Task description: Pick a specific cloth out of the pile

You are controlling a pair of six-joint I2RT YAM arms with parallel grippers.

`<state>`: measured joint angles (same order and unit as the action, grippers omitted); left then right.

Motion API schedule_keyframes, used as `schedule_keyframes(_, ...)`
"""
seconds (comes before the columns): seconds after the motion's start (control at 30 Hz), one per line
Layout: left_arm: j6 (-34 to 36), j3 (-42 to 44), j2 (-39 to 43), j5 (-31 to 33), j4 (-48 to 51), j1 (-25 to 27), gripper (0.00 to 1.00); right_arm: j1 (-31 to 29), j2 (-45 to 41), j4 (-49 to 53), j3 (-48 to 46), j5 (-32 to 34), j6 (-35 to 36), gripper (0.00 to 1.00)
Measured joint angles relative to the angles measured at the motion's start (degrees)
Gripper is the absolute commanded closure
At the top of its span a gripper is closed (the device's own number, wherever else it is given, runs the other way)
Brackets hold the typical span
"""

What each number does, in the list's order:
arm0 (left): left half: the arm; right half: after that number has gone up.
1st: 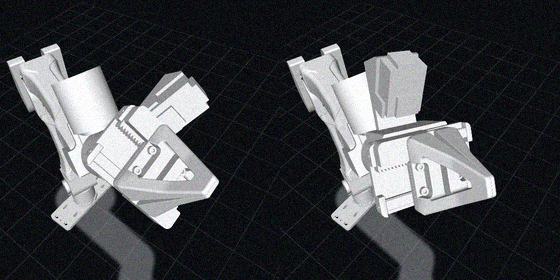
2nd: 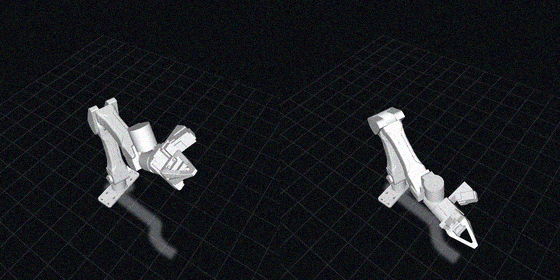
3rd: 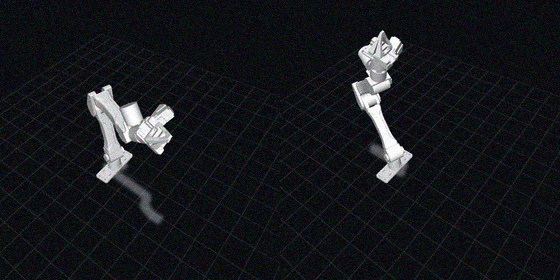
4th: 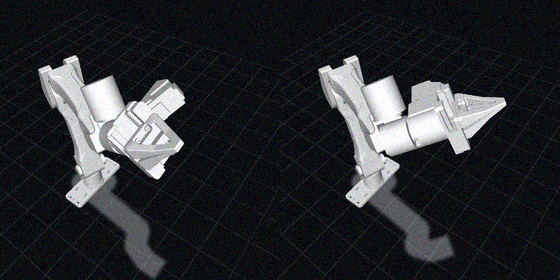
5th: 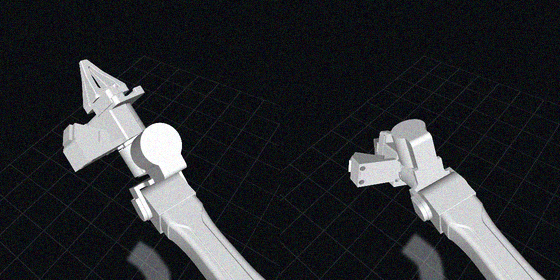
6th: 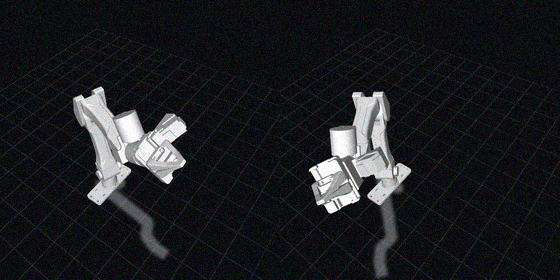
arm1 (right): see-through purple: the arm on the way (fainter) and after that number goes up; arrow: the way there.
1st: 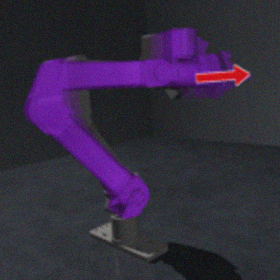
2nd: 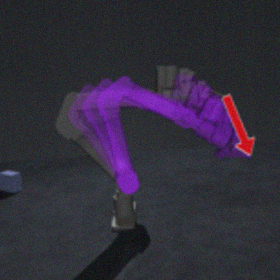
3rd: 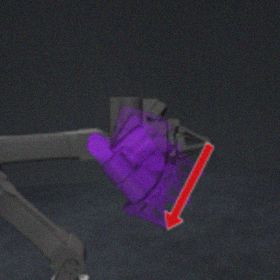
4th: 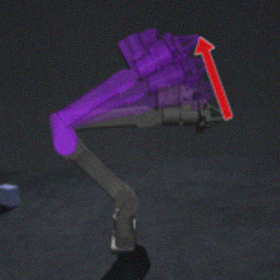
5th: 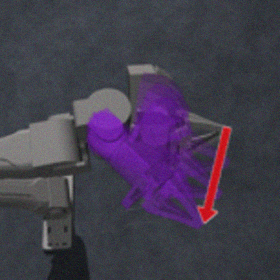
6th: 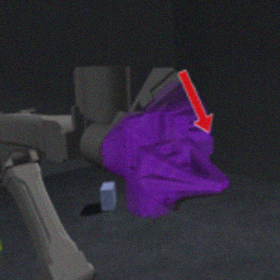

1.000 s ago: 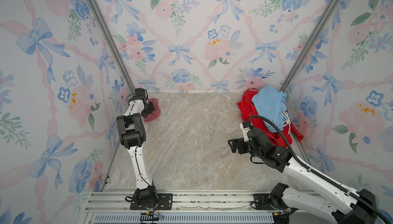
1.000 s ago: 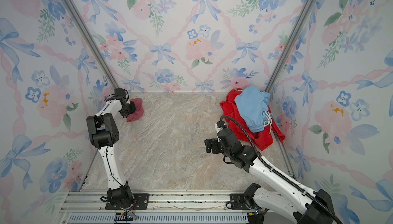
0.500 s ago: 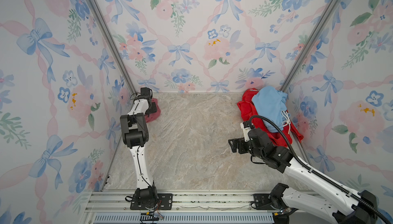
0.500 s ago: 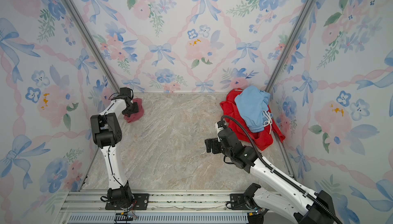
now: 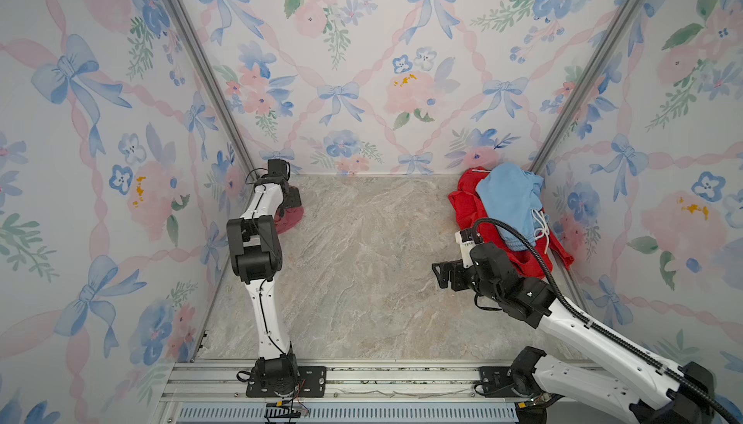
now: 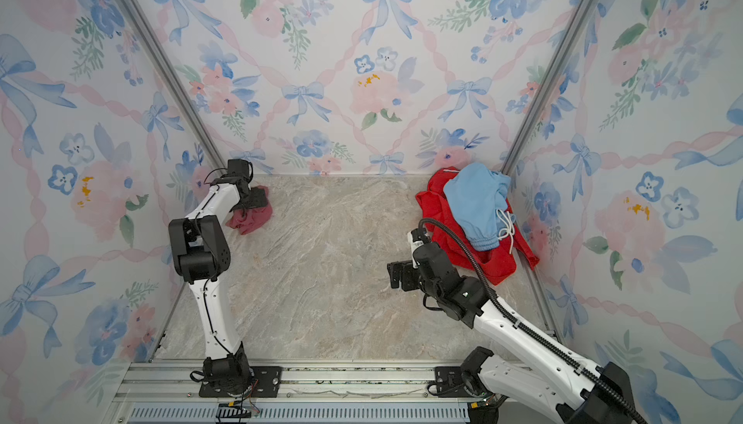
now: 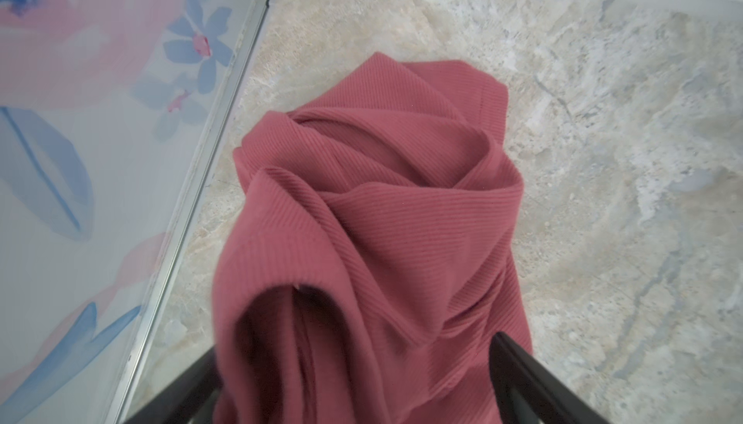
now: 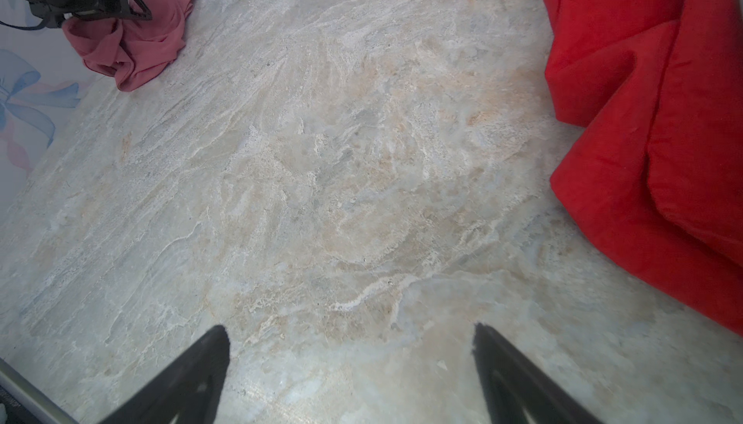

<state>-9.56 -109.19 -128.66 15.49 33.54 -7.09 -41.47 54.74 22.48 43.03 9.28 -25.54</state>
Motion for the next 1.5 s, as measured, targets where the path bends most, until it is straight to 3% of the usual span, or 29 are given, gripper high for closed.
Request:
schedule_keyframes(0.37,1.0,0.3,1.9,3.5,0.0,1.8,0.02,0.0,-0.4,-0.4,-0.8,0.0,0.0,0.03)
schedule_keyframes(0.57,0.2,8.9,13.4,-0.3,-1.9,2.4,0.02,1.7,-3.6,0.2,-1.3,-0.3,0.7,0.03)
schedule_keyframes(0.63,-0.1,16.4,21.7,-2.0,-5.0,4.0,0.02,5.4,-5.6,0.9,-1.4,-0.7,1.8,0.03)
schedule_keyframes(0.73,-2.0,32.9,37.3,-3.0,-13.3,8.2,0.02,15.4,-8.6,1.0,-1.9,-0.8,3.8,0.03)
schedule_keyframes(0.87,-5.1,64.2,58.6,1.2,-34.6,14.4,0.02,27.9,-13.5,-3.9,-7.6,1.2,8.1,0.03)
schedule_keyframes(0.93,-4.8,80.9,64.8,5.8,-47.9,17.2,0.02,32.9,-15.7,-8.5,-12.8,2.6,11.2,0.03)
schedule_keyframes(1.0,-4.0,91.3,65.2,9.6,-54.1,18.6,0.02,37.1,-16.6,-13.3,-18.0,3.1,13.7,0.03)
schedule_keyframes(1.07,-1.9,95.9,63.9,11.9,-59.3,18.5,0.02,41.3,-16.5,-18.2,-22.7,1.8,14.7,0.03)
schedule_keyframes(1.13,0.7,96.4,60.7,13.3,-67.1,18.0,0.02,44.5,-15.1,-24.9,-27.6,0.6,14.9,0.03)
schedule_keyframes(1.3,4.7,95.6,49.2,12.3,-85.9,16.2,0.02,45.1,-10.2,-36.0,-33.7,-1.4,16.5,0.03)
schedule_keyframes(1.43,6.0,96.3,40.1,6.1,-97.7,12.5,0.02,44.3,-8.3,-43.6,-34.6,-2.7,18.0,0.03)
schedule_keyframes(1.5,6.0,96.6,39.3,4.4,-98.2,11.0,0.02,43.6,-7.0,-47.1,-34.8,-3.1,18.7,0.03)
